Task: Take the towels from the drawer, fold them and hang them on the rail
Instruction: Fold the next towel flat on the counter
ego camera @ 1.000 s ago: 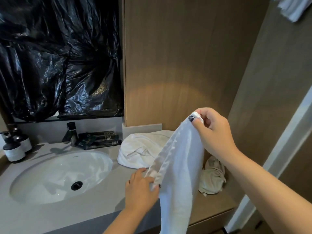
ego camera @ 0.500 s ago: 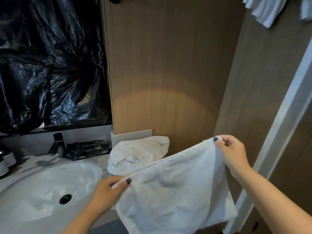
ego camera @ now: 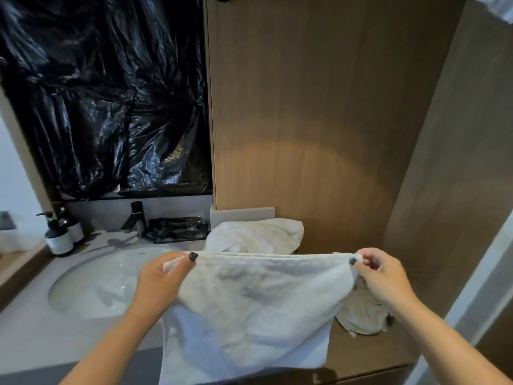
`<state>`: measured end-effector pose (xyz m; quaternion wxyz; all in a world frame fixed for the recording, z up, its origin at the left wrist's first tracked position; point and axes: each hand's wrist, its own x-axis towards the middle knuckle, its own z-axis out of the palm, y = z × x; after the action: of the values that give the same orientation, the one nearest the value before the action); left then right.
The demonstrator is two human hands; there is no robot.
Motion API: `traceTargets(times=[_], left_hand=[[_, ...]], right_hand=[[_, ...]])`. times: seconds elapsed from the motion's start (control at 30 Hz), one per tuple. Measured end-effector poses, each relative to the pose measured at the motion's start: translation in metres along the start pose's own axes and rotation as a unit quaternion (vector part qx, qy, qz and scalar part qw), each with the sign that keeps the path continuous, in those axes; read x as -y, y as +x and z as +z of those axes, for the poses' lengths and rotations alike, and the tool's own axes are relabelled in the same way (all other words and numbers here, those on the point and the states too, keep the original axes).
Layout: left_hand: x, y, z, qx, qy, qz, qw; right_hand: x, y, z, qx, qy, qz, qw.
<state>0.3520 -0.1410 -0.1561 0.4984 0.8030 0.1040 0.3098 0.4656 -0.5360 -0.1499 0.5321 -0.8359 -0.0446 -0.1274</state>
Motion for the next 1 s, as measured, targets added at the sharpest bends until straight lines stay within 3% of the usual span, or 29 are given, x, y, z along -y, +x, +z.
traceTargets(times=[0.1,0.27,0.4,0.53,0.7,0.83,1.0], left_hand=[[0.005,-0.01,-0.018,0.069,0.078,0.025,0.994],[0.022,-0.027,-0.051,0.171,0.268,0.076,0.945],[0.037,-0.036,-0.062,0.117,0.296,0.09,0.944],[0.057,-0.034,-0.065,0.032,0.246,0.144,0.958],[0.085,-0.018,-0.055,-0.058,0.242,0.089,0.965],[0.102,0.01,-0.047,-0.041,0.204,0.036,0.977],[0.128,0.063,-0.042,0.094,0.256,0.097,0.957]], right_hand=[[-0.005,-0.001,0.011,0.039,-0.014,0.0,0.999],[-0.02,-0.006,0.038,0.11,-0.01,0.037,0.993],[-0.027,-0.009,0.067,0.146,0.072,0.093,0.982],[-0.033,-0.009,0.091,0.16,0.096,0.12,0.975],[-0.042,-0.011,0.113,0.136,0.104,0.15,0.974],[-0.045,-0.002,0.128,0.113,0.074,0.125,0.983],[-0.05,0.026,0.147,0.068,0.023,0.136,0.988]])
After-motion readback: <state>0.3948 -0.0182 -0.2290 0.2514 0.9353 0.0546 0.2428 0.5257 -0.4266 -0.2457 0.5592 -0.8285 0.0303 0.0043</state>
